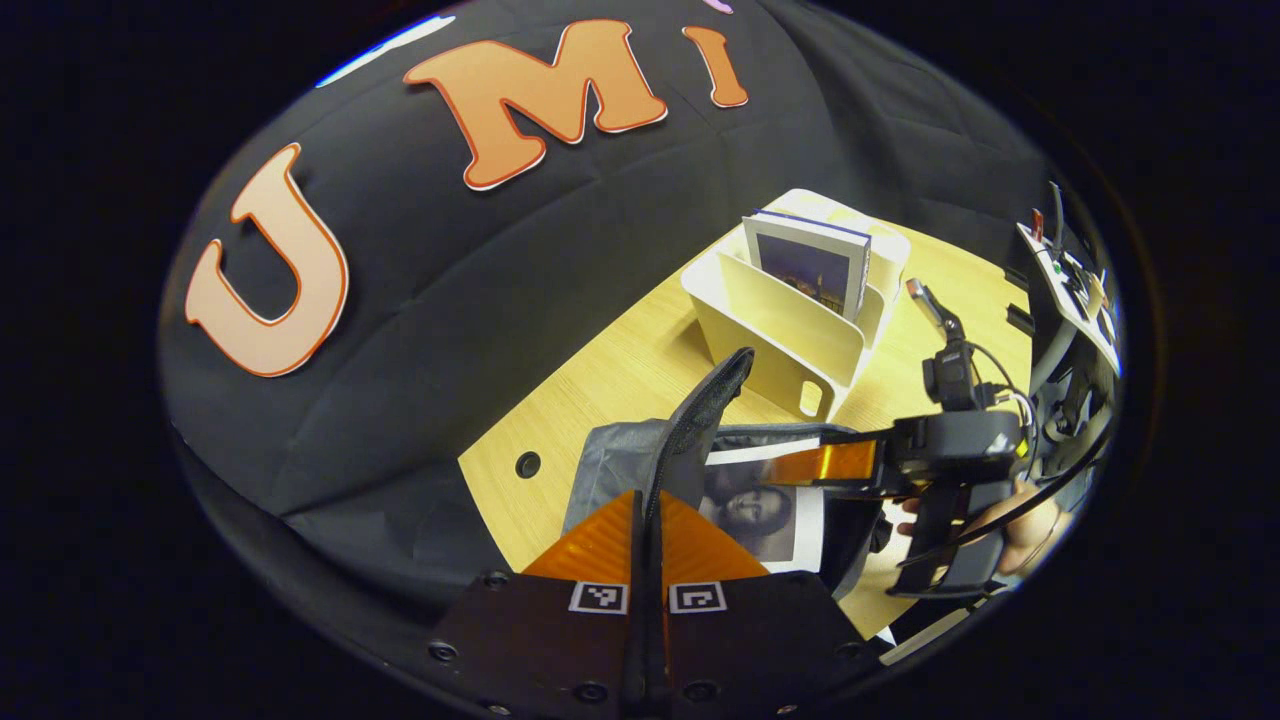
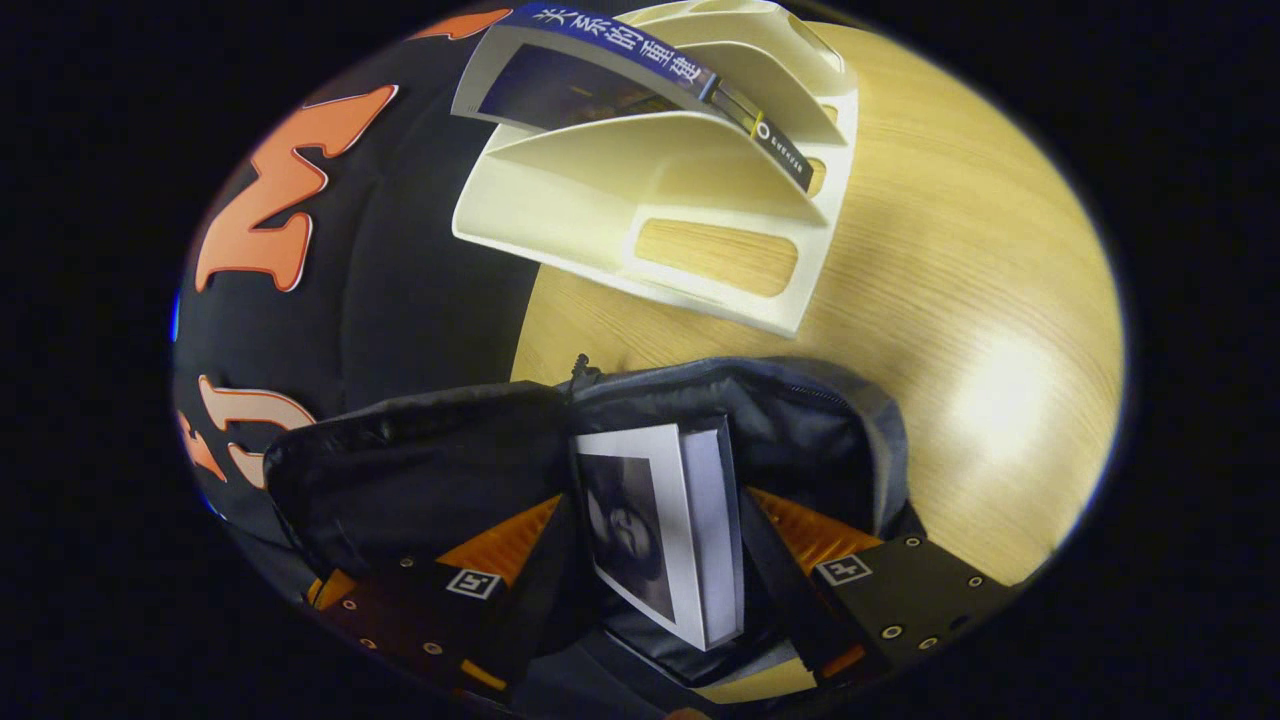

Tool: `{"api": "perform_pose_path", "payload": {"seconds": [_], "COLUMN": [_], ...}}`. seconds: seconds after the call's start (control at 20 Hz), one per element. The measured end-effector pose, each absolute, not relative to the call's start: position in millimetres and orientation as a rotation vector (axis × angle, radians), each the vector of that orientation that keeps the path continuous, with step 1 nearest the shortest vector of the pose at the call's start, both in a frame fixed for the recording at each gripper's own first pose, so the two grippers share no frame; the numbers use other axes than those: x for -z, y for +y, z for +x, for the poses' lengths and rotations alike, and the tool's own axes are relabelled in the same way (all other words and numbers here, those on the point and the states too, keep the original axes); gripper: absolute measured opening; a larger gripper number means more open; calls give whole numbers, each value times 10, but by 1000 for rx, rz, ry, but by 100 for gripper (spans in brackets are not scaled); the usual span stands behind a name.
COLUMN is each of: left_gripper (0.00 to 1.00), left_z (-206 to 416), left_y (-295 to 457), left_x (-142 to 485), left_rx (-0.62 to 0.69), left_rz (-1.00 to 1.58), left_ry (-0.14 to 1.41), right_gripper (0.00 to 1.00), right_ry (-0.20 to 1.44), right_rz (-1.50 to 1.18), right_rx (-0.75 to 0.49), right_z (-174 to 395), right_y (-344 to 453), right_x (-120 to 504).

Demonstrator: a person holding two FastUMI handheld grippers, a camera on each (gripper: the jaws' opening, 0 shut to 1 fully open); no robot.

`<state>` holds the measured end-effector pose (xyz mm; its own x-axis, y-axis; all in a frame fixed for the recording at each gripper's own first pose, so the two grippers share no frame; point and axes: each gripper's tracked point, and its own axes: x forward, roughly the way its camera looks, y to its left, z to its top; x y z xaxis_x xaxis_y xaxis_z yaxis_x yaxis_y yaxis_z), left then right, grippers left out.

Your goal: Open the schoolbag, grab two books from the bookshelf and put them into the schoolbag.

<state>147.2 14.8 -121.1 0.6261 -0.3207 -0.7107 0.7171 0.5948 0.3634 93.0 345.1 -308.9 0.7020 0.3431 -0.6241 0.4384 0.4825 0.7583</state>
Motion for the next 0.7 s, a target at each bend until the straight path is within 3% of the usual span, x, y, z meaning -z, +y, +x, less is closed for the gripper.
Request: {"api": "perform_pose_path", "payload": {"seconds": [0.25, 0.3, 0.45, 0.5, 0.55, 0.6, 0.7], "left_gripper": [1, 7, 7, 1, 7, 1, 1], "left_z": [1405, 1403, 1367, 1350, 1334, 1326, 1313], "left_y": [189, 196, 204, 201, 204, 211, 210], "left_x": [1293, 1297, 1328, 1340, 1343, 1349, 1358], "left_rx": [670, 668, 670, 672, 674, 675, 676], "left_rz": [671, 666, 637, 627, 619, 613, 594], "left_ry": [651, 649, 655, 655, 651, 651, 653], "right_gripper": [98, 98, 98, 98, 98, 98, 98], "right_ry": [844, 840, 835, 826, 812, 807, 805], "right_rz": [996, 968, 907, 875, 843, 816, 759], "right_rx": [50, 51, 57, 66, 84, 94, 101], "right_z": [720, 657, 502, 458, 444, 421, 348], "right_y": [3011, 2884, 2520, 2363, 2197, 2051, 1817], "right_x": [2933, 2887, 2724, 2669, 2597, 2523, 2319]}}
